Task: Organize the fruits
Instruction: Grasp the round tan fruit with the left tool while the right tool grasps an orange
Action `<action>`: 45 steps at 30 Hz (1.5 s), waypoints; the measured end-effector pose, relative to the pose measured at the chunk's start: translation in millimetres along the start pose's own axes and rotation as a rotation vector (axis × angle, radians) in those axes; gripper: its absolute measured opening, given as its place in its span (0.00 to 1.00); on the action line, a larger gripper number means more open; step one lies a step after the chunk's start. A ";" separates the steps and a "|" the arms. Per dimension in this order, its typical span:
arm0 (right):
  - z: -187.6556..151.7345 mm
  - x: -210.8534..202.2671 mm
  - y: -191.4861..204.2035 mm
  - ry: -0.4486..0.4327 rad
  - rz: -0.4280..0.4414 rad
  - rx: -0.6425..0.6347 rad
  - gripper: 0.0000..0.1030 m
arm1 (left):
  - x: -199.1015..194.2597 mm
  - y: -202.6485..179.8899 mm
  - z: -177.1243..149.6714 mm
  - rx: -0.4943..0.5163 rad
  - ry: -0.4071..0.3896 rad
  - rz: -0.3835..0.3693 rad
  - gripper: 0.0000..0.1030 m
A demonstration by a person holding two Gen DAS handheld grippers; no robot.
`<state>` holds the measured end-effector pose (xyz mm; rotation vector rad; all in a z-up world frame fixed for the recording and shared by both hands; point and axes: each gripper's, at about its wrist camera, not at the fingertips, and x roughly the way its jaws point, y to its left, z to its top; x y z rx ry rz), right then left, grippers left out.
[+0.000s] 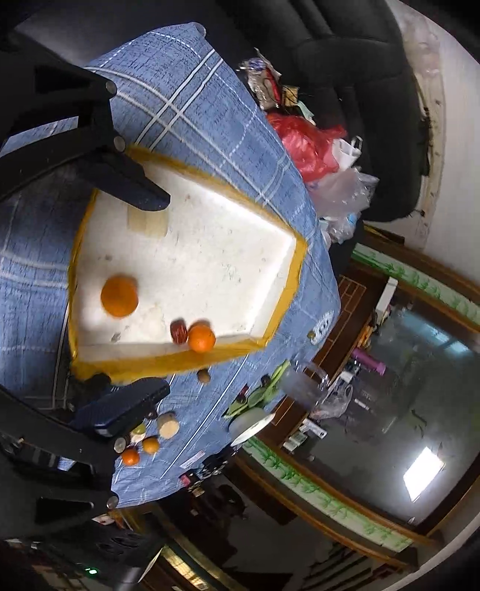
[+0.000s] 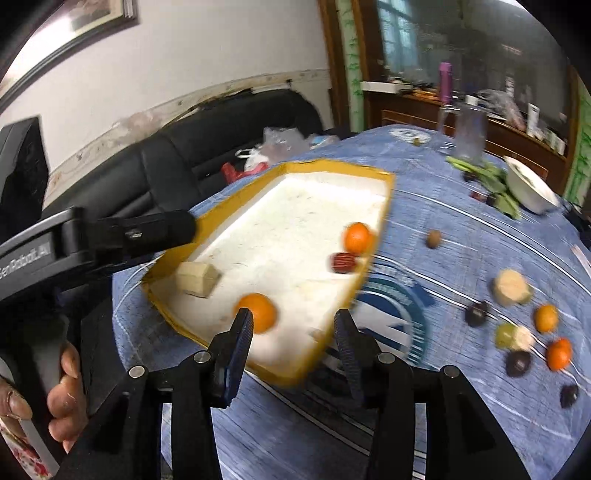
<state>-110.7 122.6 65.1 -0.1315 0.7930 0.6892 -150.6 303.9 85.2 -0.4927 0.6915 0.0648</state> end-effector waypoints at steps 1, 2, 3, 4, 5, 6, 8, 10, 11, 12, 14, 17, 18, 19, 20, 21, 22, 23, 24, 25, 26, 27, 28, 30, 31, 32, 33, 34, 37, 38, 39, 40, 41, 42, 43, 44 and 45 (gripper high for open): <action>-3.3 -7.2 -10.2 -0.007 -0.012 0.020 0.48 | 0.1 -6.8 -1.9 0.010 0.011 0.000 0.89; -6.9 -14.2 -20.7 -0.013 -0.022 0.043 0.48 | 1.0 -12.1 -3.6 0.020 0.025 0.000 0.89; -9.4 -19.0 -27.9 -0.016 -0.029 0.058 0.48 | 2.6 -19.4 -5.8 0.038 0.043 -0.003 0.89; -13.4 -26.0 -38.0 -0.019 -0.040 0.078 0.48 | 3.7 -26.2 -8.2 0.055 0.056 -0.009 0.89; -16.9 -32.2 -47.7 -0.023 -0.055 0.094 0.48 | 4.9 -34.0 -10.8 0.075 0.065 -0.016 0.89; -22.7 -41.6 -59.8 -0.030 -0.078 0.110 0.48 | 5.6 -42.5 -14.0 0.096 0.071 -0.024 0.89; -32.7 -58.3 -83.5 -0.041 -0.121 0.135 0.48 | 6.1 -56.4 -20.3 0.135 0.077 -0.032 0.89; -43.6 -77.8 -110.8 -0.054 -0.174 0.168 0.48 | 8.3 -73.1 -27.3 0.181 0.079 -0.034 0.89; -48.2 -85.7 -122.6 -0.058 -0.198 0.183 0.48 | 9.7 -79.2 -30.1 0.198 0.082 -0.036 0.89; -55.2 -96.3 -140.0 -0.061 -0.234 0.210 0.48 | 12.7 -86.6 -33.5 0.219 0.088 -0.041 0.89; -66.0 -110.6 -166.5 -0.063 -0.281 0.259 0.48 | 20.6 -100.5 -40.6 0.249 0.108 -0.054 0.89; -80.3 -128.7 -203.4 -0.067 -0.326 0.349 0.48 | 37.6 -121.8 -51.9 0.291 0.153 -0.076 0.89; -83.9 -132.3 -214.1 -0.068 -0.333 0.375 0.48 | 42.8 -129.7 -56.1 0.309 0.164 -0.085 0.89; -86.0 -133.5 -220.8 -0.068 -0.336 0.389 0.48 | 47.0 -136.0 -59.5 0.328 0.170 -0.092 0.89; -87.1 -132.9 -226.9 -0.066 -0.339 0.399 0.48 | 52.7 -144.6 -64.2 0.356 0.177 -0.097 0.89; -88.5 -132.3 -228.6 -0.063 -0.339 0.403 0.48 | 56.6 -150.4 -67.9 0.375 0.182 -0.099 0.89; -87.9 -128.1 -231.4 -0.056 -0.336 0.407 0.48 | 61.0 -156.3 -71.6 0.395 0.186 -0.101 0.89; -86.5 -123.1 -232.4 -0.049 -0.330 0.408 0.48 | 64.2 -160.1 -74.0 0.406 0.189 -0.101 0.88; -85.8 -118.3 -230.9 -0.043 -0.326 0.406 0.48 | 68.0 -163.3 -75.6 0.413 0.192 -0.103 0.87; -83.2 -112.7 -231.4 -0.039 -0.318 0.404 0.48 | 71.9 -165.4 -75.8 0.415 0.195 -0.105 0.86; -79.9 -106.4 -231.9 -0.034 -0.309 0.400 0.48 | 76.1 -166.8 -75.1 0.411 0.201 -0.107 0.84; -77.0 -100.5 -230.9 -0.031 -0.305 0.396 0.48 | 81.2 -168.1 -72.8 0.403 0.207 -0.106 0.83; -73.5 -94.3 -230.8 -0.027 -0.301 0.392 0.48 | 85.4 -168.9 -69.3 0.394 0.211 -0.105 0.82; -66.3 -79.3 -229.9 -0.017 -0.289 0.387 0.48 | 96.6 -172.9 -58.4 0.374 0.216 -0.103 0.81; -62.7 -73.5 -230.3 -0.013 -0.282 0.386 0.48 | 101.3 -175.4 -53.0 0.368 0.213 -0.105 0.80; -59.6 -67.9 -231.2 -0.010 -0.276 0.383 0.47 | 106.4 -179.0 -47.0 0.365 0.207 -0.110 0.80; -56.1 -61.3 -232.2 -0.005 -0.273 0.378 0.47 | 111.5 -182.9 -41.7 0.365 0.199 -0.112 0.79; -53.7 -56.1 -232.1 -0.001 -0.274 0.376 0.47 | 117.1 -187.2 -36.1 0.365 0.192 -0.113 0.79; -49.2 -44.2 -237.0 0.008 -0.265 0.385 0.48 | 137.9 -199.4 -24.4 0.358 0.189 -0.130 0.79; -48.9 -43.3 -238.3 0.003 -0.275 0.384 0.48 | 147.2 -203.9 -22.1 0.357 0.197 -0.133 0.79; -48.0 -41.6 -240.0 0.001 -0.277 0.381 0.48 | 156.9 -208.7 -20.6 0.360 0.206 -0.134 0.79; -47.7 -41.3 -241.6 -0.001 -0.277 0.381 0.48 | 165.5 -213.0 -20.5 0.364 0.213 -0.133 0.78; -47.9 -40.5 -243.6 -0.004 -0.274 0.383 0.48 | 174.8 -217.7 -20.4 0.372 0.220 -0.129 0.77; -48.7 -40.2 -244.6 -0.004 -0.275 0.383 0.48 | 184.5 -221.9 -20.7 0.384 0.228 -0.122 0.73; -49.9 -39.3 -245.6 0.000 -0.279 0.380 0.48 | 191.8 -224.8 -21.6 0.394 0.235 -0.115 0.71; -50.8 -37.8 -246.6 0.007 -0.282 0.377 0.48 | 199.9 -227.4 -22.7 0.407 0.243 -0.105 0.66; -52.4 -34.6 -248.7 0.024 -0.278 0.382 0.48 | 206.8 -228.3 -23.8 0.414 0.251 -0.097 0.62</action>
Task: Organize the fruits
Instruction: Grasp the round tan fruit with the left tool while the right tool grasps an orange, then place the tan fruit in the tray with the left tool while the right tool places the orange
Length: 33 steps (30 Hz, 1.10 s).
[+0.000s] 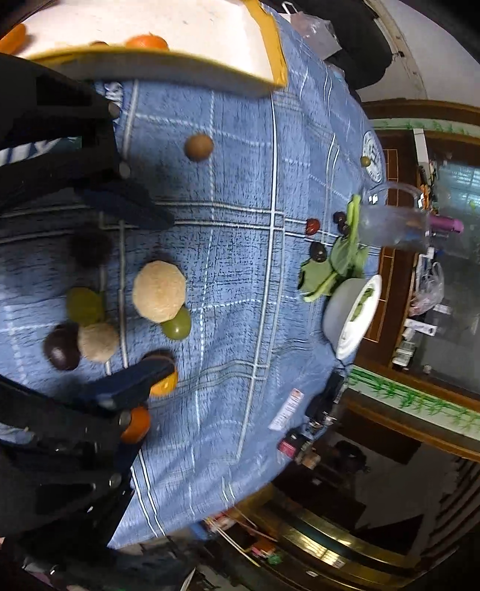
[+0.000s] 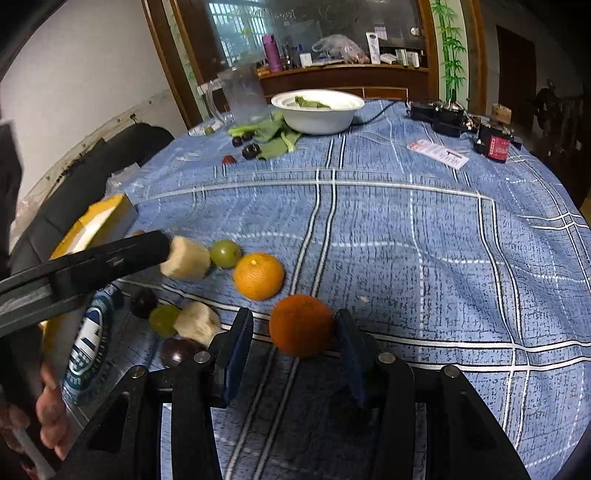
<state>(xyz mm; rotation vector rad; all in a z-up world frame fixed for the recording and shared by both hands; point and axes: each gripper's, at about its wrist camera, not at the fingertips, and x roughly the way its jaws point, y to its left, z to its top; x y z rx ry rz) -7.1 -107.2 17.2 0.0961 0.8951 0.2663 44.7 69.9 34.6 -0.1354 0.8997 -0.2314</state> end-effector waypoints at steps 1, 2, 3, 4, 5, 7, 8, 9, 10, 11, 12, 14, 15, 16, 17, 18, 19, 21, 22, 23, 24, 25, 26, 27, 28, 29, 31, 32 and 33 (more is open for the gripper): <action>-0.7 2.3 -1.1 0.008 0.002 0.004 0.47 | 4.5 1.4 0.2 0.000 0.007 0.002 0.62; -0.6 1.8 -0.3 0.002 0.000 -0.001 0.47 | 8.5 3.2 0.0 -0.003 0.011 0.001 0.62; -0.6 1.9 -0.1 0.002 -0.003 -0.005 0.48 | 12.4 6.1 -1.2 -0.007 0.014 0.000 0.62; -1.1 2.3 0.6 0.001 -0.005 -0.009 0.47 | 16.2 8.9 -2.3 -0.011 0.021 0.000 0.62; -1.2 2.2 1.8 0.000 -0.009 -0.014 0.47 | 20.2 11.9 -4.2 -0.014 0.031 -0.003 0.62; -0.4 3.1 1.9 -0.001 -0.011 -0.016 0.44 | 27.1 15.5 -6.9 -0.017 0.051 -0.006 0.61; -0.3 2.9 1.7 -0.002 -0.009 -0.014 0.43 | 25.2 14.9 -7.9 -0.008 0.037 -0.006 0.61; -0.2 2.9 1.3 -0.004 -0.003 -0.012 0.41 | 24.9 13.9 -8.1 0.003 0.037 0.000 0.61; -0.4 2.4 1.2 -0.006 -0.003 -0.012 0.40 | 24.9 12.8 -9.1 0.013 0.033 0.005 0.61; -0.6 1.8 1.1 -0.009 -0.004 -0.015 0.39 | 24.8 10.7 -9.8 0.024 0.029 0.014 0.59; 0.1 1.5 1.5 -0.010 -0.003 -0.017 0.37 | 24.6 8.0 -10.9 0.039 0.024 0.023 0.51; -0.5 0.6 3.2 -0.014 -0.010 -0.025 0.37 | 22.9 3.1 -12.3 0.058 0.017 -0.008 0.36; -0.7 0.2 3.5 -0.015 -0.011 -0.027 0.37 | 22.2 -0.1 -13.1 0.072 0.010 -0.006 0.36; -1.0 0.1 3.2 -0.015 -0.011 -0.026 0.37 | 21.6 -2.8 -14.5 0.091 0.002 0.011 0.36; -1.3 -0.1 2.4 -0.015 -0.009 -0.022 0.37 | 21.5 -3.9 -15.0 0.099 -0.001 0.016 0.36; -1.5 -0.6 1.3 -0.017 -0.008 -0.016 0.37 | 21.0 -4.1 -15.0 0.099 -0.005 0.014 0.36; -1.7 -1.2 0.5 -0.019 -0.008 -0.012 0.37 | 21.0 -3.3 -14.6 0.094 -0.006 0.009 0.36; -1.8 -3.7 -1.3 -0.030 -0.010 -0.006 0.37 | 19.0 0.5 -13.5 0.073 -0.013 -0.003 0.36; -1.6 -5.2 -1.8 -0.038 -0.014 -0.004 0.37 | 17.1 2.7 -13.1 0.060 -0.019 -0.009 0.36; -1.1 -6.5 -2.1 -0.046 -0.018 -0.003 0.37 | 14.5 5.0 -12.8 0.045 -0.028 -0.018 0.36; -1.2 -8.9 -2.2 -0.059 -0.026 -0.003 0.37 | 10.5 7.3 -12.1 0.031 -0.042 -0.031 0.36; -1.1 -10.3 -1.7 -0.066 -0.032 -0.003 0.37 | 5.1 9.5 -11.3 0.015 -0.057 -0.043 0.36; -0.8 -11.9 -1.0 -0.075 -0.038 -0.005 0.37 | 0.5 10.5 -11.3 0.001 -0.065 -0.046 0.36; -0.8 -13.5 0.4 -0.085 -0.046 -0.008 0.37 | -7.0 12.3 -11.6 -0.018 -0.072 -0.053 0.36; -1.0 -14.4 1.4 -0.088 -0.051 -0.009 0.37 | -15.4 13.8 -13.2 -0.031 -0.079 -0.064 0.36; -1.4 -15.1 2.3 -0.088 -0.055 -0.008 0.37 | -26.3 16.4 -16.0 -0.041 -0.089 -0.080 0.36; -2.1 -18.4 7.2 -0.087 -0.057 -0.010 0.37 | -50.1 21.0 -23.7 -0.041 -0.107 -0.090 0.36; -2.4 -21.1 11.9 -0.090 -0.056 -0.018 0.37 | -63.0 24.6 -28.2 -0.035 -0.117 -0.079 0.36; -2.7 -23.9 17.9 -0.095 -0.055 -0.030 0.37 | -75.7 30.3 -32.7 -0.035 -0.129 -0.063 0.36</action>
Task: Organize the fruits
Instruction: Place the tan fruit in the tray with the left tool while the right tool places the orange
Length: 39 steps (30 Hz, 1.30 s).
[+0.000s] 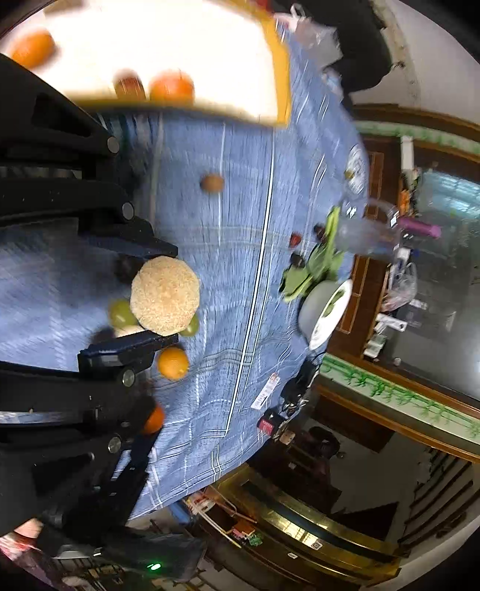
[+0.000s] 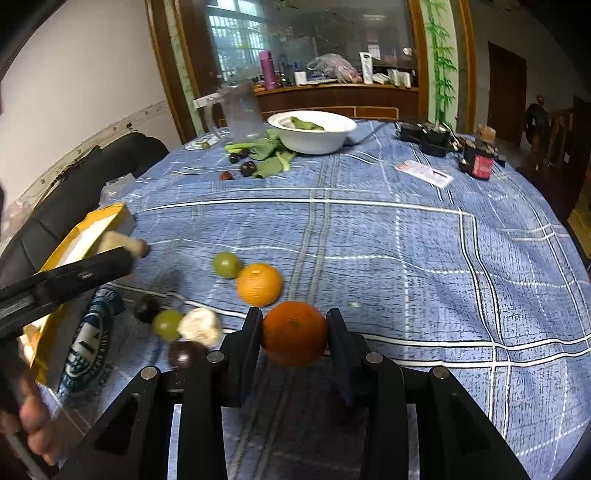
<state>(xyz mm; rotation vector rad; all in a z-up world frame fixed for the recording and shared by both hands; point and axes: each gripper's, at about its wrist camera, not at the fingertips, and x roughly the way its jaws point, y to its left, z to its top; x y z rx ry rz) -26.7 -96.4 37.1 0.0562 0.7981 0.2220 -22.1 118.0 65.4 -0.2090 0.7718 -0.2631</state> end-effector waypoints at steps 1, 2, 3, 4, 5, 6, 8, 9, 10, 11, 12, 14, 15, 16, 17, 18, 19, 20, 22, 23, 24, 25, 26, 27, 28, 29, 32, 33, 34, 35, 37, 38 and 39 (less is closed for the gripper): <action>0.2 -3.3 6.1 -0.005 0.003 -0.011 0.37 | -15.0 8.3 -3.0 -0.006 -0.012 0.017 0.36; 0.5 -8.3 15.9 -0.012 0.015 -0.022 0.37 | -24.3 15.1 -4.7 -0.015 -0.018 0.028 0.37; 0.6 -11.1 23.6 -0.014 0.030 -0.028 0.37 | -37.1 26.4 -7.2 -0.034 -0.027 0.044 0.37; 1.4 -15.2 34.0 -0.016 0.054 -0.037 0.37 | -47.3 37.1 -9.2 -0.053 -0.036 0.060 0.37; 2.2 -18.4 42.7 -0.018 0.073 -0.046 0.37 | -57.4 49.7 -10.7 -0.073 -0.044 0.082 0.37; 3.9 -22.4 57.1 -0.021 0.101 -0.063 0.37 | -66.6 62.5 -12.6 -0.092 -0.051 0.116 0.37; 7.4 -27.1 80.5 -0.021 0.145 -0.092 0.37 | -83.5 91.0 -17.3 -0.138 -0.070 0.195 0.37; 9.2 -28.9 95.8 -0.020 0.170 -0.113 0.37 | -87.2 102.1 -19.3 -0.156 -0.073 0.217 0.37; 10.9 -29.2 110.8 -0.017 0.193 -0.135 0.38 | -90.2 114.5 -20.8 -0.178 -0.071 0.242 0.37; 12.3 -29.6 126.0 -0.013 0.215 -0.157 0.38 | -92.4 130.8 -23.1 -0.211 -0.061 0.273 0.37; 13.0 -29.0 141.5 -0.006 0.237 -0.179 0.38 | -93.2 142.0 -25.6 -0.233 -0.054 0.289 0.37; 14.0 -25.0 173.7 0.014 0.282 -0.219 0.38 | -94.6 164.3 -29.1 -0.276 -0.038 0.316 0.37; 14.4 -22.0 187.4 0.024 0.299 -0.234 0.38 | -95.5 174.4 -30.0 -0.291 -0.034 0.332 0.37; 14.3 -18.6 200.1 0.033 0.314 -0.250 0.38 | -96.2 180.4 -32.1 -0.298 -0.033 0.342 0.37; 13.9 -13.8 216.4 0.045 0.330 -0.274 0.38 | -96.5 186.9 -32.3 -0.302 -0.032 0.349 0.37; 12.5 -9.8 227.5 0.053 0.338 -0.295 0.38 | -96.4 192.6 -33.5 -0.304 -0.030 0.356 0.37; 10.6 -5.0 239.5 0.064 0.345 -0.316 0.38 | -95.5 197.0 -34.0 -0.305 -0.026 0.360 0.37; 7.7 -0.5 249.4 0.075 0.348 -0.333 0.38 | -94.8 201.5 -34.7 -0.306 -0.022 0.363 0.37; 1.5 13.3 267.5 0.107 0.350 -0.363 0.38 | -96.4 208.3 -38.3 -0.311 -0.016 0.360 0.37; -1.6 22.2 276.1 0.128 0.347 -0.372 0.38 | -95.5 210.0 -38.8 -0.313 -0.014 0.354 0.37; -3.3 28.3 279.8 0.140 0.344 -0.376 0.38 | -95.2 211.6 -39.4 -0.315 -0.015 0.349 0.37; -5.3 34.0 283.1 0.151 0.339 -0.379 0.38 | -94.8 213.1 -39.9 -0.316 -0.017 0.344 0.37; -7.6 40.6 286.5 0.163 0.333 -0.380 0.38 | -96.4 213.9 -40.7 -0.318 -0.018 0.340 0.37; -9.7 44.1 288.3 0.171 0.328 -0.380 0.38 | -96.9 215.1 -41.8 -0.321 -0.017 0.334 0.37; -11.0 47.0 290.1 0.176 0.324 -0.381 0.38 | -96.4 216.0 -42.5 -0.324 -0.016 0.328 0.37; -12.5 50.1 291.8 0.181 0.320 -0.382 0.38 | -96.1 216.1 -42.4 -0.327 -0.014 0.324 0.38; -13.7 52.1 296.1 0.181 0.316 -0.392 0.38 | -99.0 214.6 -42.7 -0.329 -0.018 0.310 0.43; -14.6 50.9 297.6 0.179 0.317 -0.393 0.39 | -101.6 213.2 -43.1 -0.330 -0.024 0.301 0.48; -14.5 51.5 298.2 0.177 0.311 -0.395 0.39 | -104.7 211.3 -43.3 -0.331 -0.032 0.290 0.50; -14.1 52.4 298.3 0.177 0.307 -0.396 0.39 | -107.6 209.4 -43.4 -0.331 -0.038 0.289 0.56; -13.8 50.1 296.3 0.176 0.312 -0.390 0.40 | -115.2 204.4 -43.3 -0.330 -0.058 0.293 0.61; -13.2 48.7 295.4 0.174 0.315 -0.385 0.40 | -119.1 201.9 -43.1 -0.330 -0.067 0.292 0.63; -12.6 46.5 294.3 0.169 0.321 -0.380 0.40 | -123.1 199.8 -43.2 -0.332 -0.075 0.290 0.64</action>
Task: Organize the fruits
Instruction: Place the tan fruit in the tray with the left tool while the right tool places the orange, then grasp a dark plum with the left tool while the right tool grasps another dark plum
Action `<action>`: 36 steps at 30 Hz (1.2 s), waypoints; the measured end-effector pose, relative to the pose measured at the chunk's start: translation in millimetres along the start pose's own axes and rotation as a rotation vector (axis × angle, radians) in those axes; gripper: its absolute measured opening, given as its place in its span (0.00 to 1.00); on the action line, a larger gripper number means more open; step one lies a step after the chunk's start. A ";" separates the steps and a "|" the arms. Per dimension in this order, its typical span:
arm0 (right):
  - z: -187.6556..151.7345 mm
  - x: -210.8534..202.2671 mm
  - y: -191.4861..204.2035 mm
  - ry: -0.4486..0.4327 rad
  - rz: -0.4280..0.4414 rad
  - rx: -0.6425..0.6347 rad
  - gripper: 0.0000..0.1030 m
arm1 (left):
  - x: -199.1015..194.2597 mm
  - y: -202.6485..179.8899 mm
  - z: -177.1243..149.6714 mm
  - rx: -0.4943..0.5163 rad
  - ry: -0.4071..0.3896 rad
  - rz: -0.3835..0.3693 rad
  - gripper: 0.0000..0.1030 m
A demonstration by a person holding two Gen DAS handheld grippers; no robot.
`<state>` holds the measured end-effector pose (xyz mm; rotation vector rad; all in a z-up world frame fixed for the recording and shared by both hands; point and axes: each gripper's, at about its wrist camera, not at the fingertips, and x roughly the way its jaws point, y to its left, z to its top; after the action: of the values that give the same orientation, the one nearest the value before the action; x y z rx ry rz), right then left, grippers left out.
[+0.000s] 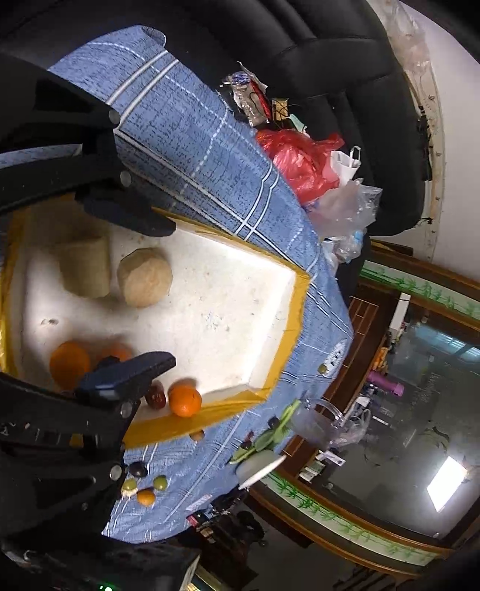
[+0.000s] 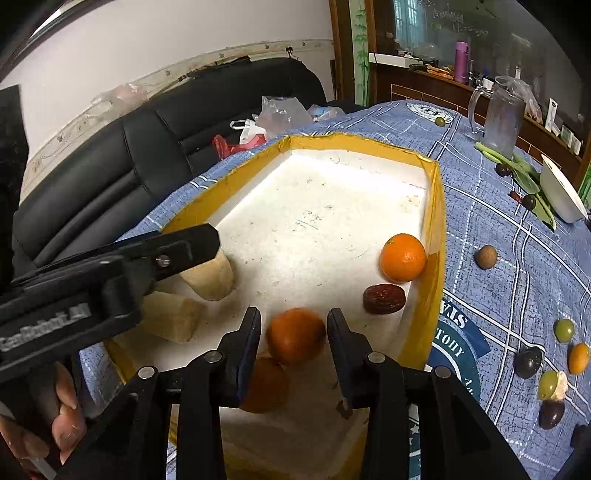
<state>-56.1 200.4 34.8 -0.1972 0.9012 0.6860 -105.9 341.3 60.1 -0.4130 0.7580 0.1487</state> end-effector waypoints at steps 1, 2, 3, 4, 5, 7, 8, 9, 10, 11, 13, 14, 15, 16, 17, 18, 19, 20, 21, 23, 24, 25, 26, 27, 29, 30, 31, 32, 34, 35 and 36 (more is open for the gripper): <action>-0.6 -3.6 -0.4 -0.008 0.003 0.000 0.40 | -4.8 -1.4 -1.0 -0.003 -0.006 -0.003 0.65; -1.4 -7.4 0.3 -0.015 0.003 -0.001 0.40 | -8.2 -2.7 -1.6 -0.006 -0.011 -0.004 0.67; -1.6 -12.6 0.0 -0.027 0.003 -0.004 0.40 | -12.7 -4.5 -2.6 -0.010 -0.016 -0.004 0.68; -2.5 -17.3 -0.7 -0.036 0.004 -0.005 0.40 | -16.3 -6.7 -3.8 -0.012 -0.020 -0.005 0.68; -3.2 -22.1 -1.7 -0.046 0.004 -0.006 0.40 | -20.3 -9.5 -5.6 -0.012 -0.024 -0.007 0.68; -6.1 -33.0 -4.6 -0.065 0.001 -0.005 0.40 | -27.3 -16.2 -9.5 -0.010 -0.026 -0.014 0.70; -8.3 -38.9 -6.9 -0.074 0.000 -0.003 0.40 | -29.6 -19.4 -11.7 -0.006 -0.026 -0.015 0.70; -11.0 -45.1 -9.9 -0.082 -0.001 0.002 0.41 | -32.4 -24.2 -14.4 0.000 -0.026 -0.017 0.71; -14.6 -51.9 -14.1 -0.091 -0.004 0.008 0.41 | -34.3 -28.8 -16.6 0.007 -0.025 -0.019 0.71; -18.6 -58.4 -18.6 -0.098 -0.007 0.015 0.41 | -36.4 -33.8 -18.9 0.016 -0.024 -0.021 0.71; -27.7 -72.8 -30.7 -0.114 -0.020 0.033 0.41 | -40.2 -45.2 -22.9 0.039 -0.018 -0.024 0.71; -34.4 -82.4 -40.9 -0.123 -0.032 0.048 0.41 | -42.2 -50.7 -24.7 0.051 -0.017 -0.027 0.71; -40.4 -90.8 -49.8 -0.131 -0.042 0.061 0.41 | -44.4 -56.8 -26.6 0.063 -0.015 -0.034 0.71; -46.2 -98.5 -59.0 -0.139 -0.055 0.074 0.41 | -46.3 -61.8 -28.2 0.072 -0.015 -0.040 0.71; -53.3 -107.6 -70.6 -0.147 -0.073 0.092 0.41 | -48.4 -67.9 -30.1 0.083 -0.015 -0.046 0.71; -60.3 -117.2 -83.2 -0.155 -0.094 0.113 0.41 | -50.1 -75.1 -32.2 0.095 -0.016 -0.053 0.71; -67.2 -126.7 -96.4 -0.162 -0.114 0.137 0.41 | -50.8 -81.6 -33.5 0.107 -0.014 -0.058 0.71; -77.5 -139.6 -115.8 -0.171 -0.143 0.174 0.42 | -50.8 -89.1 -35.2 0.121 -0.011 -0.064 0.72; -83.6 -147.5 -127.3 -0.177 -0.164 0.196 0.45 | -50.1 -98.0 -37.2 0.136 -0.006 -0.074 0.72; -101.4 -167.8 -161.0 -0.193 -0.220 0.263 0.47 | -47.7 -115.1 -41.8 0.168 0.007 -0.095 0.72; -107.1 -174.0 -172.1 -0.196 -0.233 0.288 0.47 | -46.0 -125.1 -45.3 0.188 0.014 -0.108 0.72; -115.7 -182.5 -187.5 -0.199 -0.248 0.326 0.47 | -44.0 -133.5 -48.2 0.207 0.021 -0.118 0.72; -121.6 -188.7 -197.1 -0.201 -0.257 0.353 0.47 | -41.4 -142.6 -51.6 0.229 0.030 -0.128 0.72; -130.5 -195.5 -211.9 -0.204 -0.270 0.389 0.47 | -38.2 -152.0 -55.2 0.251 0.039 -0.138 0.72; -140.7 -202.5 -230.7 -0.204 -0.282 0.429 0.47 | -31.3 -167.3 -62.2 0.287 0.058 -0.150 0.72; -146.1 -205.2 -240.4 -0.201 -0.290 0.454 0.47 | -26.4 -174.5 -65.6 0.305 0.069 -0.151 0.72; -148.9 -206.1 -246.0 -0.199 -0.293 0.468 0.47 | -21.4 -180.9 -68.6 0.319 0.082 -0.150 0.72; -151.7 -205.6 -252.1 -0.195 -0.292 0.484 0.47 | -17.6 -185.4 -70.6 0.328 0.092 -0.151 0.72; -154.5 -200.4 -263.3 -0.181 -0.289 0.510 0.47 | -7.0 -194.8 -73.9 0.346 0.113 -0.159 0.72; -154.4 -195.3 -267.2 -0.169 -0.289 0.516 0.47 | -2.4 -198.4 -74.9 0.353 0.119 -0.161 0.72; -154.5 -191.2 -268.7 -0.162 -0.288 0.517 0.47 | 4.5 -203.1 -74.8 0.362 0.126 -0.159 0.72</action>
<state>-71.1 -162.8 55.3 0.1863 0.8451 0.1839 -94.0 125.5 71.2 -0.1372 0.8533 -0.1644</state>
